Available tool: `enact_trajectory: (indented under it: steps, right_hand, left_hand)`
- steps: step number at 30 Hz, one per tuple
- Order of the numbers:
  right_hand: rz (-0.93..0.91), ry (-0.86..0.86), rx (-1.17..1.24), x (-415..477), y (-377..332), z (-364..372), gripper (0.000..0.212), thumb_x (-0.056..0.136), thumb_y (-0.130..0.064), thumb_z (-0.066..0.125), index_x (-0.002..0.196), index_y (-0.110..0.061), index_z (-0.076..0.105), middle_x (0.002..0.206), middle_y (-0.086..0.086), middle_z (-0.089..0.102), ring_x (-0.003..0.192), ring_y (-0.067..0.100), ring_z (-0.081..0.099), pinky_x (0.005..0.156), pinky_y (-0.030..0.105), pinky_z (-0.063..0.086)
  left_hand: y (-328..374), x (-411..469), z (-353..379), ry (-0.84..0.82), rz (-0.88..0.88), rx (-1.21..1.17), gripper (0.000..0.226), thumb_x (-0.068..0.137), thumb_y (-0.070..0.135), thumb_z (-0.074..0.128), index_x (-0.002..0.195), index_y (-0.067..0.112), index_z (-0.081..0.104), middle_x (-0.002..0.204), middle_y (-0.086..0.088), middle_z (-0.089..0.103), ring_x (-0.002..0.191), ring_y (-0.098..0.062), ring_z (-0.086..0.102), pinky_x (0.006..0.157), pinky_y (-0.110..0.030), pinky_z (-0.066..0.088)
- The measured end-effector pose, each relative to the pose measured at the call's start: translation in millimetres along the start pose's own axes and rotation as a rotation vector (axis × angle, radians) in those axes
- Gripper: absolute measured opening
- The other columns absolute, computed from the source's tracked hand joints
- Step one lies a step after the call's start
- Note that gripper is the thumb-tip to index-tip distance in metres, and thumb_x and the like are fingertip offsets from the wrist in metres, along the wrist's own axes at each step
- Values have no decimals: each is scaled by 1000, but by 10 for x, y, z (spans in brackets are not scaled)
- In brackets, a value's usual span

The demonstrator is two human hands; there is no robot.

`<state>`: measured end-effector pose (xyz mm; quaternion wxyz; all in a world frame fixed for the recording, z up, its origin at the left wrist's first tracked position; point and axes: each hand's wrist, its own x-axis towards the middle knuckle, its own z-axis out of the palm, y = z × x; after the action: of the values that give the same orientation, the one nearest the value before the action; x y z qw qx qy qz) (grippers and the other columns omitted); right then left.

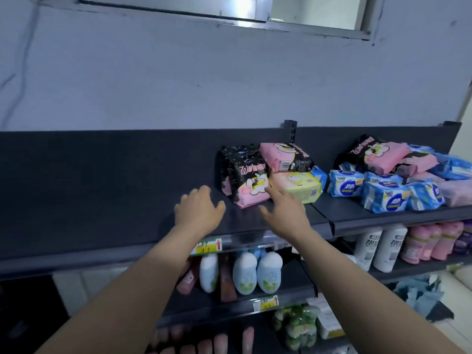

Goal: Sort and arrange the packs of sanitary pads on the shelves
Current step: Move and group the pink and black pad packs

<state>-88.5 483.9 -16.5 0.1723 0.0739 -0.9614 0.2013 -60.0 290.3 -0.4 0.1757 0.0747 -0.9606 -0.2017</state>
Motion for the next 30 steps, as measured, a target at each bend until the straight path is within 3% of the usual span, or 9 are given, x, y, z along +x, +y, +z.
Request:
enact_trajectory:
  steps: [4, 10, 16, 21, 27, 30]
  right_hand:
    - [80, 38, 6, 354, 157, 52, 51, 93, -41, 48, 141, -25, 42, 135, 10, 53, 126, 32, 44, 103, 46, 36]
    - [187, 115, 41, 946, 542, 20, 50, 96, -43, 43, 143, -25, 41, 147, 16, 38, 136, 34, 35, 109, 47, 32]
    - [230, 124, 51, 1618, 911, -27, 56, 95, -51, 42, 146, -30, 35, 150, 21, 27, 138, 37, 29, 111, 49, 27]
    - [266, 50, 49, 2182, 1149, -18, 62, 91, -62, 40, 147, -41, 25, 144, 21, 31, 132, 40, 33, 108, 51, 26]
    - [329, -39, 231, 2626, 1348, 70, 77, 82, -69, 50, 148, -47, 17, 143, 22, 32, 132, 41, 30, 109, 52, 30]
    - [329, -62, 330, 2700, 1439, 121, 97, 74, -65, 66, 150, -38, 13, 144, 19, 32, 132, 39, 33, 109, 50, 32]
  left_hand:
    - [41, 454, 207, -43, 23, -72, 50, 92, 48, 49, 129, 15, 46, 126, -5, 55, 116, -30, 49, 95, -45, 45]
    - [218, 1070, 512, -52, -1, -170, 50, 89, 54, 52, 116, 13, 46, 117, -8, 58, 110, -33, 53, 90, -47, 47]
    - [420, 1582, 763, -33, -84, -196, 67, 87, 59, 54, 131, 11, 40, 131, -12, 49, 121, -35, 46, 95, -47, 43]
    - [531, 1952, 974, -39, -144, -243, 78, 80, 63, 61, 137, 16, 34, 139, -13, 37, 124, -37, 43, 98, -48, 43]
    - [414, 2168, 1195, -63, -132, -238, 79, 80, 53, 68, 141, 22, 29, 135, -11, 44, 121, -32, 47, 96, -46, 46]
    - [381, 2219, 1231, -43, -136, -284, 75, 83, 47, 69, 141, 18, 32, 132, -11, 49, 120, -30, 49, 94, -43, 46]
